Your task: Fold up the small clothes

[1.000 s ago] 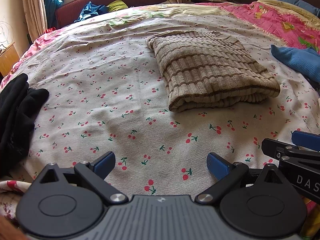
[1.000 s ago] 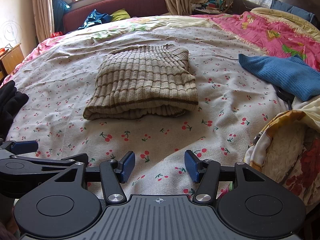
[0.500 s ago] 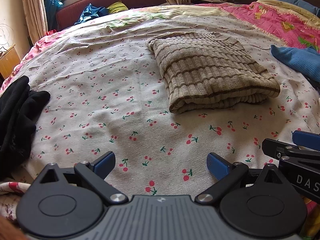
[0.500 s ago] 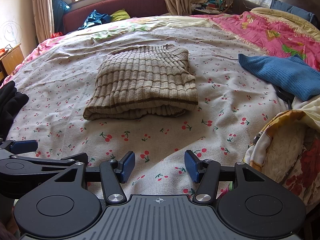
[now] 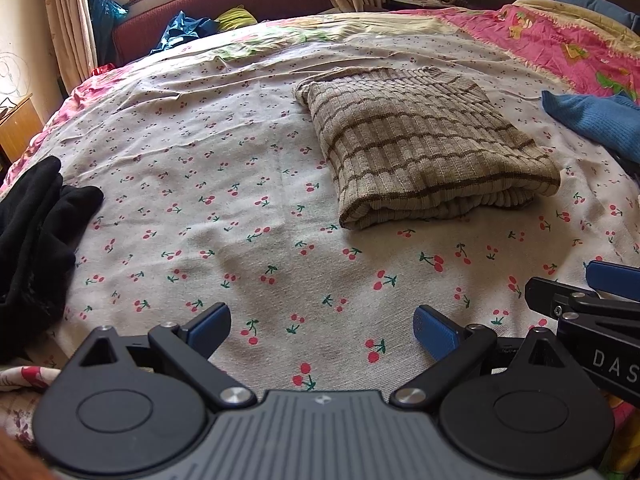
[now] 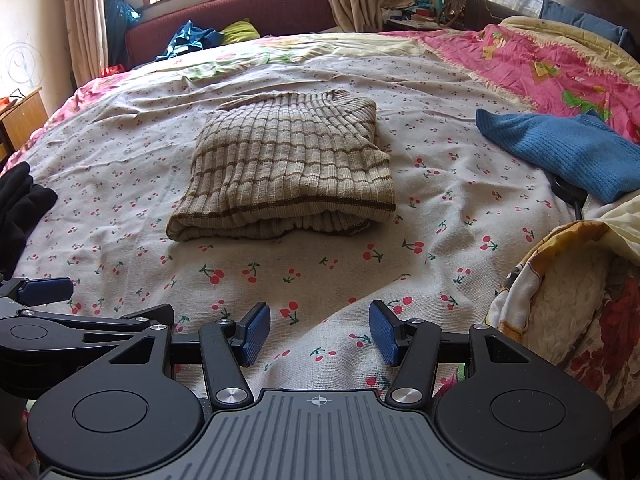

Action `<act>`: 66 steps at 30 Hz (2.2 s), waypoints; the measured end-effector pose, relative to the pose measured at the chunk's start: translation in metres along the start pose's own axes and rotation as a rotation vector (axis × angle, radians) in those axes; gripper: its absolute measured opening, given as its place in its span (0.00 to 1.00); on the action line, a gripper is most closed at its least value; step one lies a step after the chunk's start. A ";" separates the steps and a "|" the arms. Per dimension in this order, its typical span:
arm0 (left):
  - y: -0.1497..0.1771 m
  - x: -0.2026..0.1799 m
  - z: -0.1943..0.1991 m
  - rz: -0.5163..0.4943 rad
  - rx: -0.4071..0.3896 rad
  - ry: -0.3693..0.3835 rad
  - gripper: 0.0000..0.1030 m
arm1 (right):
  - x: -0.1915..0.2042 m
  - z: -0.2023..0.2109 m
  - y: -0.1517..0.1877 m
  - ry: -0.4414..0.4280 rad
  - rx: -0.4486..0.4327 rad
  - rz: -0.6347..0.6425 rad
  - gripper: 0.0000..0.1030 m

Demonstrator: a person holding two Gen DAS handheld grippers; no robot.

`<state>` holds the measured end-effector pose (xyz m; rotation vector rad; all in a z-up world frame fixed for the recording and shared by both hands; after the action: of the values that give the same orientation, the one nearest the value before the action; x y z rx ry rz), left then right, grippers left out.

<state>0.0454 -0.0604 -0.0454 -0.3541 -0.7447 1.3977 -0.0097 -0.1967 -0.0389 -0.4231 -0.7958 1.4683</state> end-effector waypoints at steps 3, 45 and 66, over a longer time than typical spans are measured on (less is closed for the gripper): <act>0.000 0.000 0.000 -0.001 -0.002 -0.001 1.00 | 0.000 0.000 0.000 0.000 0.000 0.000 0.53; 0.000 -0.001 0.002 0.001 -0.004 0.000 1.00 | 0.000 0.000 0.000 0.000 -0.001 0.001 0.55; 0.000 -0.002 0.002 0.000 -0.004 0.000 1.00 | 0.000 0.000 0.000 0.000 -0.001 0.001 0.55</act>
<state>0.0436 -0.0623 -0.0444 -0.3575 -0.7476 1.3962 -0.0101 -0.1966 -0.0390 -0.4246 -0.7961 1.4687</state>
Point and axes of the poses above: each gripper's, at about its wrist camera, not at the fingertips, and z roughly against the way its jaws point, x to its left, y to its underside, the point moved 2 cm from there along -z, roughly the way its jaws point, and after that the axes turned 13 degrees about -y, right-handed, at the moved point
